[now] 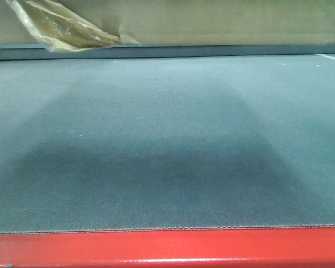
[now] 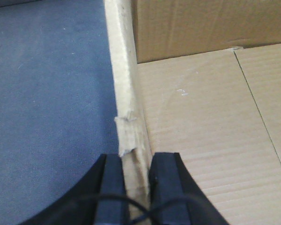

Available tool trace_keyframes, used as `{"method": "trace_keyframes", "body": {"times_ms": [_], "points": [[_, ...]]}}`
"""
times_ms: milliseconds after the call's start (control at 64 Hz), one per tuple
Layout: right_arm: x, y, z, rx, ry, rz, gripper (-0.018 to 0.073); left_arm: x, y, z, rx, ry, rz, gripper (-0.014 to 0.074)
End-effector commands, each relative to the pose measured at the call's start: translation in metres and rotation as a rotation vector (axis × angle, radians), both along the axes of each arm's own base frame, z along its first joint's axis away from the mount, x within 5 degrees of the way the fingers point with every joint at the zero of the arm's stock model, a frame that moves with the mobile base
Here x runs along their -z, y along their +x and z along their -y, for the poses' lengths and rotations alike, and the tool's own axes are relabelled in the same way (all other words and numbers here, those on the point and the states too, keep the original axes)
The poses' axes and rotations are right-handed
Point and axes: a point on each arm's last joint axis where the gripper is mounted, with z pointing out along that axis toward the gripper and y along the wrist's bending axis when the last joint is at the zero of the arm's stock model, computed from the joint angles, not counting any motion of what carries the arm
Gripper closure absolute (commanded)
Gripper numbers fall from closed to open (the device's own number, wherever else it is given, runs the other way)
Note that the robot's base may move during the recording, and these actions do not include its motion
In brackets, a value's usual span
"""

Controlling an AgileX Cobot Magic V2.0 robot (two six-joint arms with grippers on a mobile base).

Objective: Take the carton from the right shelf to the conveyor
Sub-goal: 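Lower the carton onto the belt and open both grippers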

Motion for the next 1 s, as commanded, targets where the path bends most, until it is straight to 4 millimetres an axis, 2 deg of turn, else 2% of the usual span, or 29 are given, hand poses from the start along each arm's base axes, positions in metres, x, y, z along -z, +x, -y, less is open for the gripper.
{"method": "trace_keyframes", "body": {"times_ms": [0,219,328,422,531,719,812,984], "points": [[-0.008,-0.003,0.012,0.058,-0.065,0.100,0.0629,-0.007,-0.004,-0.020,-0.113,0.131,0.046,0.0607],[-0.012,0.000,0.011,0.058,-0.044,0.134,0.0629,-0.008,0.002,-0.016,-0.087,0.106,0.075,0.0607],[-0.011,0.012,0.006,0.062,-0.028,0.166,0.0629,-0.001,0.021,-0.009,-0.052,0.025,0.070,0.0607],[-0.002,0.033,-0.002,0.064,-0.038,0.147,0.0629,0.013,0.047,-0.009,-0.064,-0.031,0.026,0.0607],[0.017,0.062,-0.014,0.068,-0.078,0.099,0.0629,0.037,0.081,-0.010,-0.090,-0.047,-0.057,0.0607],[0.058,0.114,-0.032,0.075,-0.163,0.022,0.0629,0.081,0.127,-0.008,-0.110,-0.022,-0.182,0.0607],[0.084,0.137,-0.041,0.071,-0.202,-0.041,0.0629,0.098,0.142,-0.005,-0.113,-0.006,-0.224,0.0607],[0.116,0.160,-0.051,0.064,-0.248,-0.120,0.0626,0.120,0.158,-0.002,-0.118,0.023,-0.280,0.0574]]}}
